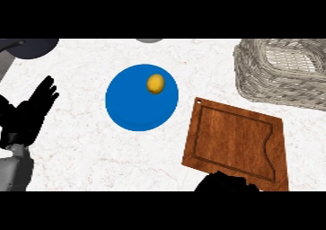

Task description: Pick the squash from the cutting board and place it in the basket

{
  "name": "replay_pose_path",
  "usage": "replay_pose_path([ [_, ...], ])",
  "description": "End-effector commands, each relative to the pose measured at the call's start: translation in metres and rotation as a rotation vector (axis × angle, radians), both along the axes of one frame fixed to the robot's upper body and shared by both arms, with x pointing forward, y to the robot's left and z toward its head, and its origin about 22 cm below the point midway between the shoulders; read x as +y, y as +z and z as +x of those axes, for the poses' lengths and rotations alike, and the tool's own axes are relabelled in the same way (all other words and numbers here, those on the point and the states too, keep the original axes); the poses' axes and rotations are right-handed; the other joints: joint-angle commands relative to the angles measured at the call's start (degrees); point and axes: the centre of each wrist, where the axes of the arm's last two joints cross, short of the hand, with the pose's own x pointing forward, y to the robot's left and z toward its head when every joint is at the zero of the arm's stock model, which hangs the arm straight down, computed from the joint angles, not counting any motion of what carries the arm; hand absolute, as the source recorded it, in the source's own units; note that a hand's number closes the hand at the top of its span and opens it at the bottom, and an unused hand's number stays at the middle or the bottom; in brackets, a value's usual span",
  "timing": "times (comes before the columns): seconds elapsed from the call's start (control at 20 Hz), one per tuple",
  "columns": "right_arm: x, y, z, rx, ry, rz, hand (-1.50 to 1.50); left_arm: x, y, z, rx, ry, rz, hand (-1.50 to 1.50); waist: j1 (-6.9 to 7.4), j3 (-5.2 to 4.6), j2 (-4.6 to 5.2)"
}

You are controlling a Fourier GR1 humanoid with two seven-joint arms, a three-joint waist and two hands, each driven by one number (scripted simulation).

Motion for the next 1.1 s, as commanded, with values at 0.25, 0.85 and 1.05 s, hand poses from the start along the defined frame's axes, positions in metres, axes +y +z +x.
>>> replay_pose_path([
  [0.25, -0.018, 0.082, 0.000, -0.107, -0.204, 0.013, 1.50, -0.014, 0.001, 0.003, 0.010, -0.016, 0.002, 0.00, 1.04, -0.04, 0.20],
  [0.85, -0.034, 0.145, 0.105, -0.173, -0.418, 0.007, 1.50, -0.004, -0.010, -0.003, 0.005, -0.023, -0.004, 0.00, 1.07, 0.02, 0.29],
  [1.05, -0.049, 0.175, 0.137, -0.213, -0.533, -0.093, 1.50, -0.030, -0.018, 0.000, -0.006, -0.021, -0.008, 0.00, 1.22, 0.00, 0.32],
])
